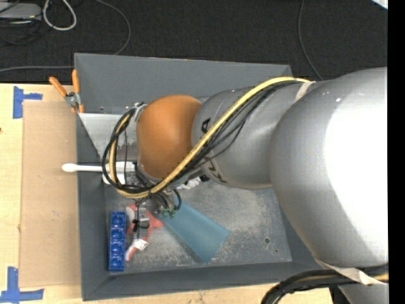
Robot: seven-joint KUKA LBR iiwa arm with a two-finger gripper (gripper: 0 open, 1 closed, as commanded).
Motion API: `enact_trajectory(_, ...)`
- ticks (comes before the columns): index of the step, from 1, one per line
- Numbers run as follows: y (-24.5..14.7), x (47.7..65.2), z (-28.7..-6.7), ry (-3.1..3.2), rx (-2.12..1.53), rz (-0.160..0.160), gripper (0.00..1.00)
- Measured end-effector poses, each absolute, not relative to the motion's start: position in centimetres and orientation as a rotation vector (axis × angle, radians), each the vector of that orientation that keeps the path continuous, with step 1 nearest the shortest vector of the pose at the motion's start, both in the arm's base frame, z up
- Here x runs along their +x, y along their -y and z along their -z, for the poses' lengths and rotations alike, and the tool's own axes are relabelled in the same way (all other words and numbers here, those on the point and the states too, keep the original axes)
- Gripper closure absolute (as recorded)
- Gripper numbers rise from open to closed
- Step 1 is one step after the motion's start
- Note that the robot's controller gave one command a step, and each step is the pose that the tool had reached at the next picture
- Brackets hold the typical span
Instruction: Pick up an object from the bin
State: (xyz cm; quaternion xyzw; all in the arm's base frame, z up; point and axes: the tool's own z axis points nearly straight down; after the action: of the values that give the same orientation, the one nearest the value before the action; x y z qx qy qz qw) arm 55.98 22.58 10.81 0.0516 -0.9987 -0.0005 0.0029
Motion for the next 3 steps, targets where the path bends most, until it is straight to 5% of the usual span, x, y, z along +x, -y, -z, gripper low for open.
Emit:
enact_trajectory(1,-19.6,54.3,-8.4,3.120,-0.327,0.005,0.00)
enact_trajectory(2,-18.9,55.7,-7.5,3.130,0.289,0.016,1.00)
enact_trajectory(3,-18.9,55.8,-7.4,3.128,0.292,0.017,1.00)
